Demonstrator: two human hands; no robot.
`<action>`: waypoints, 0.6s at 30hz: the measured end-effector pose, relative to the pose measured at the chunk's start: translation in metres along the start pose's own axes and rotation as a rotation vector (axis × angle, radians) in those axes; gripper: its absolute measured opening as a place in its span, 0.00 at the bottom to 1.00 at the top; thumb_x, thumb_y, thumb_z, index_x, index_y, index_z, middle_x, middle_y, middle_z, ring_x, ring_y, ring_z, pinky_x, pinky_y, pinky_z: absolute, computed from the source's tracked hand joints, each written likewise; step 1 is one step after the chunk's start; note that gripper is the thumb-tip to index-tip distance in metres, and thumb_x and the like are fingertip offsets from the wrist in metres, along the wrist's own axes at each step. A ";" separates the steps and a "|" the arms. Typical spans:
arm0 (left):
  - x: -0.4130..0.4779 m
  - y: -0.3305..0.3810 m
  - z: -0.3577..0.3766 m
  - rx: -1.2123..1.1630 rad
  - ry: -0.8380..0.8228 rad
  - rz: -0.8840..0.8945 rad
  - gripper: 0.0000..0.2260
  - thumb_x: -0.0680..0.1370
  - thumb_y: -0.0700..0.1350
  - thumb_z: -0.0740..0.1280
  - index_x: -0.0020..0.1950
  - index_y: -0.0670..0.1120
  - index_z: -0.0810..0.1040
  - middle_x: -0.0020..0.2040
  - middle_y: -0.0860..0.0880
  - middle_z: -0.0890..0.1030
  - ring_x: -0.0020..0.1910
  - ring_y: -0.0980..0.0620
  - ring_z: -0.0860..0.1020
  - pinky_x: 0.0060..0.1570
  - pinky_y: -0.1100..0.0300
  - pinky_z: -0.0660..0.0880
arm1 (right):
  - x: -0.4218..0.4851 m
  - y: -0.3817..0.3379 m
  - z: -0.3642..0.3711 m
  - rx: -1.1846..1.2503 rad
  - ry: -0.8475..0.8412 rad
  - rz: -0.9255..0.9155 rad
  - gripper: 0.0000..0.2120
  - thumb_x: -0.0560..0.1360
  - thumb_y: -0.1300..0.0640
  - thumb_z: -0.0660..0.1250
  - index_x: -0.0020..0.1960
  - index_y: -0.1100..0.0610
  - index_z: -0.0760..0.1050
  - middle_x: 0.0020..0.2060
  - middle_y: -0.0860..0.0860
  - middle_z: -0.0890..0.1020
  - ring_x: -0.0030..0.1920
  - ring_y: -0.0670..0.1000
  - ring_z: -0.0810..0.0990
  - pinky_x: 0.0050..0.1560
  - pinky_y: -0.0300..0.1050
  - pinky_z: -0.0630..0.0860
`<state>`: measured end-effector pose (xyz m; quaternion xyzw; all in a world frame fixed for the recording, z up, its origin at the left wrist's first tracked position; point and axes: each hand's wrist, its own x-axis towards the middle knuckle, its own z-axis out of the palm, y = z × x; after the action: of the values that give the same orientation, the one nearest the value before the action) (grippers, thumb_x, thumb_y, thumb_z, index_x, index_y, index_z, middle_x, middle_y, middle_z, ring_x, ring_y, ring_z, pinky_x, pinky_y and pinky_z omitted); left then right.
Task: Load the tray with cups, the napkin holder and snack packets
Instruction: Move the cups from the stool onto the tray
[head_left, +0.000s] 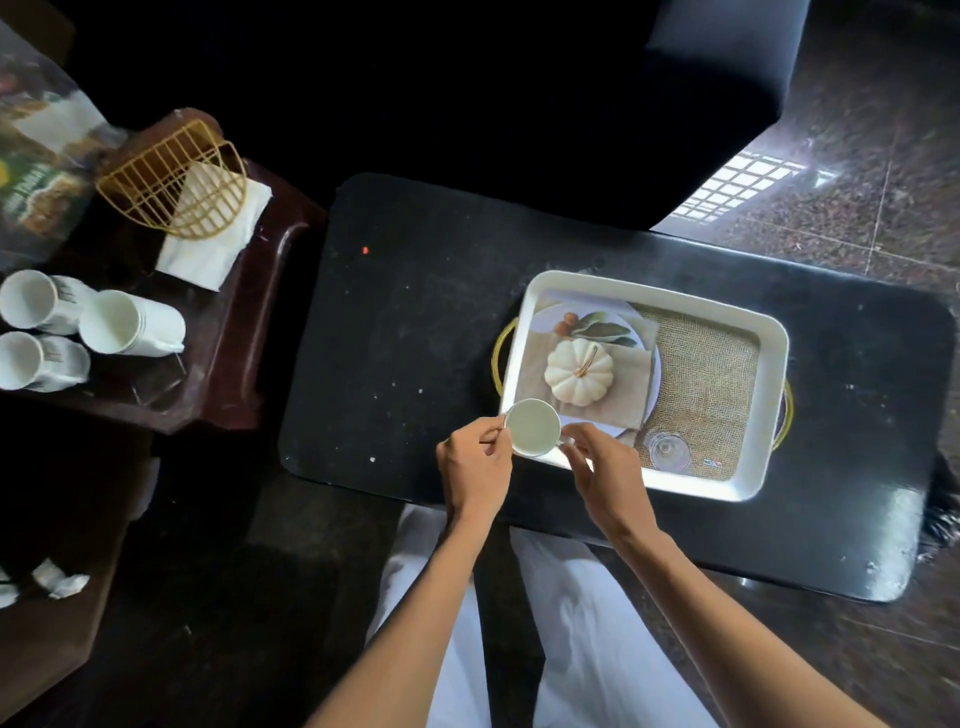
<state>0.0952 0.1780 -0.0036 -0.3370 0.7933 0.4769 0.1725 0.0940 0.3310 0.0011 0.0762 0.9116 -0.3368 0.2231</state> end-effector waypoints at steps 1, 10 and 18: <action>0.001 -0.001 0.002 0.007 -0.002 -0.011 0.09 0.78 0.39 0.69 0.54 0.46 0.87 0.46 0.47 0.88 0.50 0.41 0.84 0.56 0.46 0.80 | 0.002 0.001 0.000 0.006 -0.010 0.006 0.08 0.79 0.61 0.68 0.57 0.62 0.80 0.51 0.58 0.86 0.52 0.58 0.84 0.51 0.50 0.78; 0.005 -0.004 0.010 0.021 -0.008 -0.025 0.08 0.79 0.40 0.70 0.56 0.45 0.86 0.48 0.47 0.88 0.52 0.45 0.84 0.55 0.46 0.82 | 0.009 0.011 0.000 0.015 -0.079 0.029 0.07 0.79 0.61 0.67 0.57 0.61 0.79 0.50 0.58 0.86 0.51 0.59 0.84 0.50 0.55 0.79; 0.008 -0.008 0.013 0.035 -0.048 -0.024 0.09 0.79 0.44 0.71 0.58 0.47 0.85 0.52 0.50 0.87 0.58 0.45 0.81 0.56 0.50 0.82 | 0.013 0.015 -0.002 0.024 -0.088 0.062 0.07 0.80 0.61 0.67 0.57 0.60 0.79 0.52 0.56 0.86 0.54 0.56 0.84 0.52 0.53 0.80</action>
<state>0.0939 0.1839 -0.0197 -0.3318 0.7932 0.4686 0.2029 0.0861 0.3431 -0.0119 0.0923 0.8938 -0.3439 0.2726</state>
